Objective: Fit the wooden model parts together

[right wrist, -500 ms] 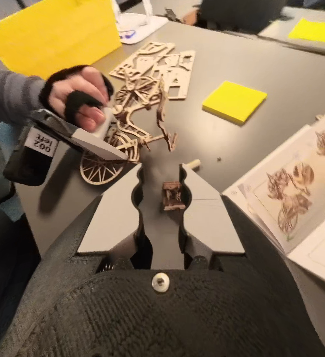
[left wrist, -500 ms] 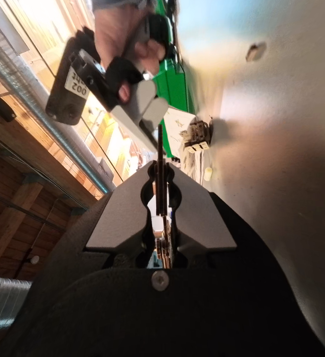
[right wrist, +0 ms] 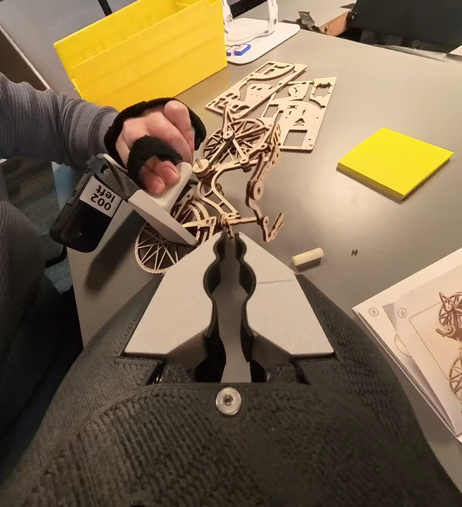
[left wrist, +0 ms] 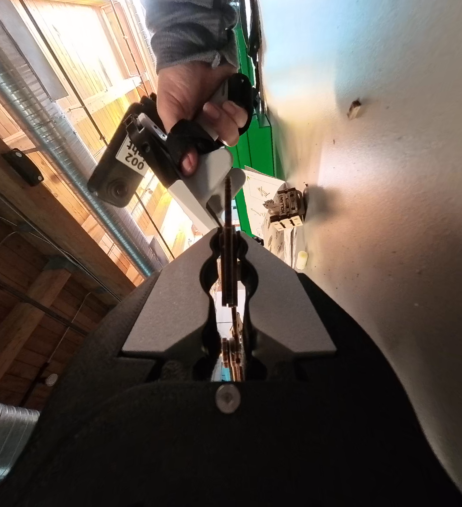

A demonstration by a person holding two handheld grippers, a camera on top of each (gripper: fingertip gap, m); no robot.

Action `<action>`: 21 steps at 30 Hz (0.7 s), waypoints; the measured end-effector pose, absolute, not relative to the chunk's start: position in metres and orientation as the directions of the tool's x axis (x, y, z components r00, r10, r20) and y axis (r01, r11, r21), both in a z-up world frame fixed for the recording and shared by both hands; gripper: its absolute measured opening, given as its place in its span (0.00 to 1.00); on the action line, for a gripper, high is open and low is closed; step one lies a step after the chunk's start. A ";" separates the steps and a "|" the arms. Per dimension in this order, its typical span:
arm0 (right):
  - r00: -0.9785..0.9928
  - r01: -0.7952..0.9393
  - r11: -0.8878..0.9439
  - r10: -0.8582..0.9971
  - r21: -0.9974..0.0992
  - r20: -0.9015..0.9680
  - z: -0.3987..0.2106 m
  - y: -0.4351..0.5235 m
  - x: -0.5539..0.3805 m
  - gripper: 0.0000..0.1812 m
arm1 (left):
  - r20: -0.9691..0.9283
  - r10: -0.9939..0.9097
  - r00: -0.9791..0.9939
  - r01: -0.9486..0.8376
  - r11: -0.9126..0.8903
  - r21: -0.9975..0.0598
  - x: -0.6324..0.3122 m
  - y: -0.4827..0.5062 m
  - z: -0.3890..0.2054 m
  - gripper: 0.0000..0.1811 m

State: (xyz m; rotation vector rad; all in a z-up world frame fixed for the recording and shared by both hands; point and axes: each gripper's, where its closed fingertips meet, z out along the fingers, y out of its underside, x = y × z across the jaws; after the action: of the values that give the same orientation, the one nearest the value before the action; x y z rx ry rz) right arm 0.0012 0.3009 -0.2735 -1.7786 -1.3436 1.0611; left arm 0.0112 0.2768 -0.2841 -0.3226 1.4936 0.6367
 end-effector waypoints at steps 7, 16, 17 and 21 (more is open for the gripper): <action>0.150 0.448 -0.250 0.968 -0.858 -0.204 -0.276 0.298 0.000 0.00 | -0.979 0.197 -0.060 -0.574 0.795 0.195 0.012 0.278 -0.286 0.04; 0.181 0.470 -0.229 0.970 -0.852 -0.161 -0.278 0.296 -0.001 0.00 | -0.978 0.196 -0.075 -0.570 0.796 0.203 0.013 0.277 -0.287 0.04; 0.183 0.471 -0.228 0.970 -0.852 -0.159 -0.278 0.296 -0.001 0.00 | -0.978 0.195 -0.078 -0.570 0.796 0.204 0.013 0.277 -0.288 0.04; 0.187 0.466 -0.231 0.969 -0.854 -0.160 -0.278 0.297 -0.002 0.00 | -0.979 0.189 -0.077 -0.571 0.796 0.199 0.013 0.278 -0.288 0.04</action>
State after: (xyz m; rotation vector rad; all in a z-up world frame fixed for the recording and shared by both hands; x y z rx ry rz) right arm -0.0018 0.2974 -0.2785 -1.8009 -1.3511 0.9647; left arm 0.0126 0.2777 -0.2878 -0.3193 1.5264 0.6461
